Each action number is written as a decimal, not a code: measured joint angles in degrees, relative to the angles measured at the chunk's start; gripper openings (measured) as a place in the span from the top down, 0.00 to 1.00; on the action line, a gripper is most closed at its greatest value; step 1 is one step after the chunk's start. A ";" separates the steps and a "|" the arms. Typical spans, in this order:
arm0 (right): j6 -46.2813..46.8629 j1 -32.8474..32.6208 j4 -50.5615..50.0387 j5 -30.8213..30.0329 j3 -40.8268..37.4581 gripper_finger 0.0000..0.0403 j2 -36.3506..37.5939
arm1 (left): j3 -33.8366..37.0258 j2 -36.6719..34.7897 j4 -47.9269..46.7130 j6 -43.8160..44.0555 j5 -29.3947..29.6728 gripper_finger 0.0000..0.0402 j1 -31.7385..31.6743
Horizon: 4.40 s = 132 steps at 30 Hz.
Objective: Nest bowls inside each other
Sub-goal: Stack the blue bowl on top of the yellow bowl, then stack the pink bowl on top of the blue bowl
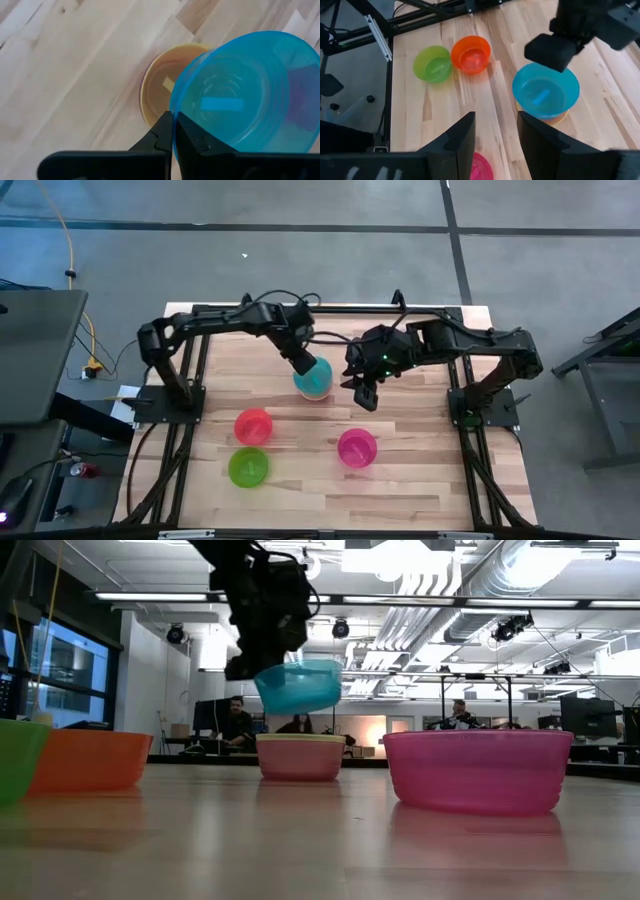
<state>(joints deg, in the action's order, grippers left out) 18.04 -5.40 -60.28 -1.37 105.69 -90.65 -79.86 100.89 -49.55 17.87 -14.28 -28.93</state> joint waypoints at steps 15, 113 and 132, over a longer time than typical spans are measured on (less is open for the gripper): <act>1.65 -3.07 -0.80 -2.02 0.00 0.66 0.00 | -1.94 3.83 -0.80 -1.53 3.51 1.00 0.83; 70.07 -21.84 25.60 -12.03 -58.66 0.66 15.83 | 15.59 -43.79 3.56 -5.33 2.96 0.58 2.27; 65.27 -16.71 33.38 -1.39 -58.53 0.66 8.43 | 15.59 -43.42 3.51 -5.47 2.97 0.58 2.32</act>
<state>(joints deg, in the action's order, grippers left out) 83.32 -22.11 -26.90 -2.75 47.16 -82.22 -64.27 57.47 -46.04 12.39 -11.31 -26.60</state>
